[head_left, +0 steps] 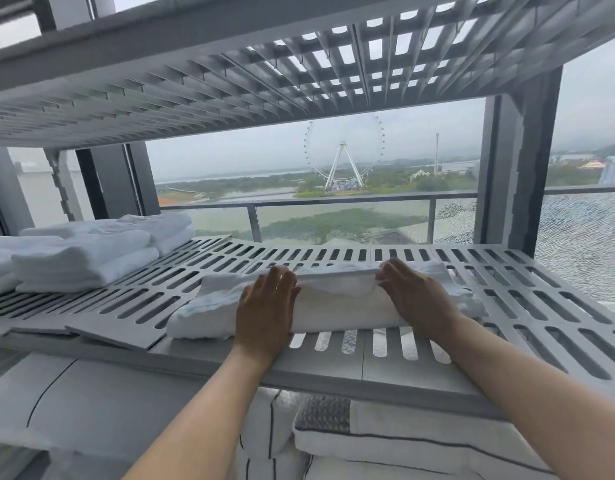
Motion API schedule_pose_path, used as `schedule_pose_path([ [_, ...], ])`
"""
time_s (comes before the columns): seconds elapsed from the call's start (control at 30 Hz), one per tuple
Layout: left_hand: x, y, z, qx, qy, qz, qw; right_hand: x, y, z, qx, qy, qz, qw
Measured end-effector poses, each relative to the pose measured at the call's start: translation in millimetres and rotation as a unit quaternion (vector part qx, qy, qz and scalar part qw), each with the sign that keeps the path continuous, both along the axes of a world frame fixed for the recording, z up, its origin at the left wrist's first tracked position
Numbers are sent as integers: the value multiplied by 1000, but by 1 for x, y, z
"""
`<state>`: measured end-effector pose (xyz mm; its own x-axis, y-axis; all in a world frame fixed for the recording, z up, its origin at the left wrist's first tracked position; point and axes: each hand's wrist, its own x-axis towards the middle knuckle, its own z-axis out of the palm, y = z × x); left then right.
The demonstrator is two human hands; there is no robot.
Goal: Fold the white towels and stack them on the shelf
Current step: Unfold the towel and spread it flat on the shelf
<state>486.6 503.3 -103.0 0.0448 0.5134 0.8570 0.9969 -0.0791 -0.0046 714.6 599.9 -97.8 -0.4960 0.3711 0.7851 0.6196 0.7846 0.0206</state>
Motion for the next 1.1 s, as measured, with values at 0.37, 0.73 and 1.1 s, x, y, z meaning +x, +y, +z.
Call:
schedule_pose_path([
  [0.37, 0, 2, 0, 7, -48, -18, 999, -2, 4, -2, -53, -19, -49, 997],
  [0.73, -7, 13, 3, -176, 49, 51, 982, -20, 5, 16, -80, -104, -162, 978],
  [1.1, -25, 45, 37, -86, 78, 50, 992, -44, 45, 38, 9, -84, -216, 973],
])
